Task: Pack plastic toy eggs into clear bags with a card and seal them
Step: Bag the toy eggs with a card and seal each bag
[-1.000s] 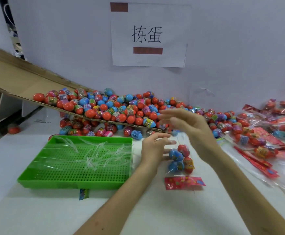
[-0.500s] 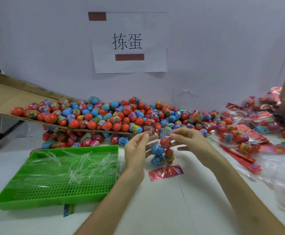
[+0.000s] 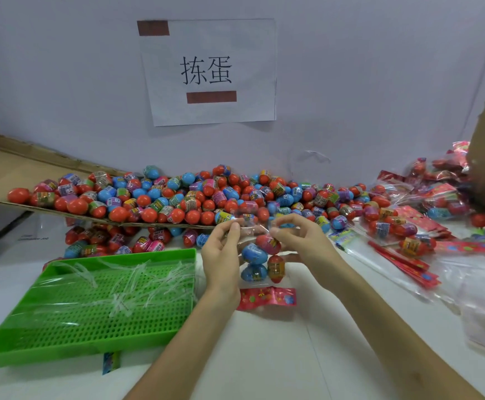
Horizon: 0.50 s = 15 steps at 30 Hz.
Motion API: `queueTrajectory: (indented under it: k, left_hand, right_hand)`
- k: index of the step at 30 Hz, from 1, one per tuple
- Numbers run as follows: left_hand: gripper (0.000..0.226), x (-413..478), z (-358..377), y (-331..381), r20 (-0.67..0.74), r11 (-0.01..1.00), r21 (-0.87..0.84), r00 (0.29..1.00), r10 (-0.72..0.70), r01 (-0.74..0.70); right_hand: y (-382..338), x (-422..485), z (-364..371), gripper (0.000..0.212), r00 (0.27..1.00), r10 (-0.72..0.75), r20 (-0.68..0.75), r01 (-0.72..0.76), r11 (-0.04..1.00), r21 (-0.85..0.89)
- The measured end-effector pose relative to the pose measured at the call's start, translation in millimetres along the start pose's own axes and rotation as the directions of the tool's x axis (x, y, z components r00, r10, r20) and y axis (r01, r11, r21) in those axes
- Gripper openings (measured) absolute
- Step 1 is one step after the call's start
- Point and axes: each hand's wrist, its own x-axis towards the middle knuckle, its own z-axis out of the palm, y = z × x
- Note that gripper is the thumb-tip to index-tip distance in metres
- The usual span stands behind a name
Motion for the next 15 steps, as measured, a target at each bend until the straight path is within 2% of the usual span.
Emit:
queueTrajectory:
  k: [3,5,10,13,15]
  left_hand:
    - [0.014,0,0,1,0.015,1.000,-0.020,1.000,-0.014,0.014]
    - [0.016,-2,0,3,0.079,0.998,-0.034,0.996,-0.049,0.052]
    - [0.053,-7,6,9,0.324,0.978,0.075,0.923,-0.207,0.193]
    - [0.055,-10,7,6,0.386,0.966,0.210,0.896,-0.221,0.148]
    - [0.039,-10,5,3,0.374,0.969,0.228,0.911,-0.172,0.090]
  right_hand:
    - [1,0,1,0.012,0.999,-0.024,-0.047,0.025,1.000,0.005]
    - [1,1,-1,0.007,0.995,-0.045,-0.091,0.044,0.999,-0.011]
    - [-2,-1,-4,0.019,0.981,-0.073,-0.178,0.076,0.997,0.012]
    - [-3,-1,-4,0.019,0.973,-0.073,-0.221,0.080,0.997,0.022]
    - [-3,-1,-3,0.015,0.975,-0.073,-0.211,0.084,0.996,0.044]
